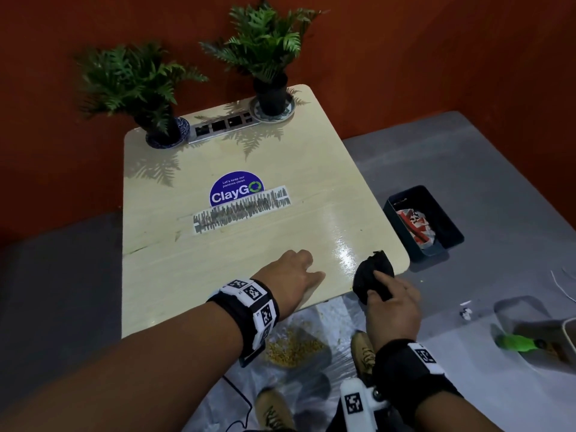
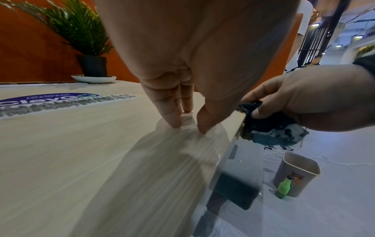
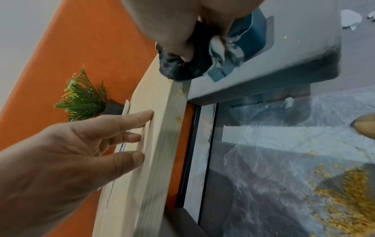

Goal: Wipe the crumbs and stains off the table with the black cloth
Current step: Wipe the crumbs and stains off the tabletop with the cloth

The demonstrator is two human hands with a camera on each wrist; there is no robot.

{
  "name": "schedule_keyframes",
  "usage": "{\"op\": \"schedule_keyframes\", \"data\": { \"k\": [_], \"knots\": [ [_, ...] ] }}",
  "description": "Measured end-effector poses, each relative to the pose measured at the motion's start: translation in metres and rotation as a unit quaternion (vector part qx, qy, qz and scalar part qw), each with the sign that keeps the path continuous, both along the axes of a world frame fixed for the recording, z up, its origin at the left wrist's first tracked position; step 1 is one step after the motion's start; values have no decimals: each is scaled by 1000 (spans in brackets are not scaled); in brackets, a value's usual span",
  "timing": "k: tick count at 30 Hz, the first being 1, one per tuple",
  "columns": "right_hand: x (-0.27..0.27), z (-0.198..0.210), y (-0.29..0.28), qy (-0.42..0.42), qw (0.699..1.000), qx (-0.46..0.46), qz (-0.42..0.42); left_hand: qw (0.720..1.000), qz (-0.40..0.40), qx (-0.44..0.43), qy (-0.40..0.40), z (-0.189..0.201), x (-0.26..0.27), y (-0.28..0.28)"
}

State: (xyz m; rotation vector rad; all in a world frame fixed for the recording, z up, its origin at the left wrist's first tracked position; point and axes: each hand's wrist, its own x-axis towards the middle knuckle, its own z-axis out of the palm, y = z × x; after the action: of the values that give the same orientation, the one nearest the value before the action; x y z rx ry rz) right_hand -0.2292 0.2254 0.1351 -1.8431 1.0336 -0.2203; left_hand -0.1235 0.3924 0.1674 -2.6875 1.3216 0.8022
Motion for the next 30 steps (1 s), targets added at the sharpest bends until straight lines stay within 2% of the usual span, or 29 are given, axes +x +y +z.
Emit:
{"op": "schedule_keyframes", "data": {
  "k": [4, 12, 18, 26, 30],
  "knots": [
    [-2, -10, 19, 22, 998, -64, 20, 1000, -6, 2, -4, -8, 0, 12],
    [-4, -18, 65, -4, 998, -53, 12, 999, -17, -18, -27, -14, -2, 36],
    [-9, -24, 100, -7, 998, -57, 40, 998, -1, -61, -27, -13, -9, 59],
    [-23, -31, 166, -2, 977, -76, 199, 992, 65, -106, -16, -19, -17, 113],
    [-29, -36, 194, -30, 943, -87, 320, 990, 107, -93, 9, -21, -19, 136]
  ]
}}
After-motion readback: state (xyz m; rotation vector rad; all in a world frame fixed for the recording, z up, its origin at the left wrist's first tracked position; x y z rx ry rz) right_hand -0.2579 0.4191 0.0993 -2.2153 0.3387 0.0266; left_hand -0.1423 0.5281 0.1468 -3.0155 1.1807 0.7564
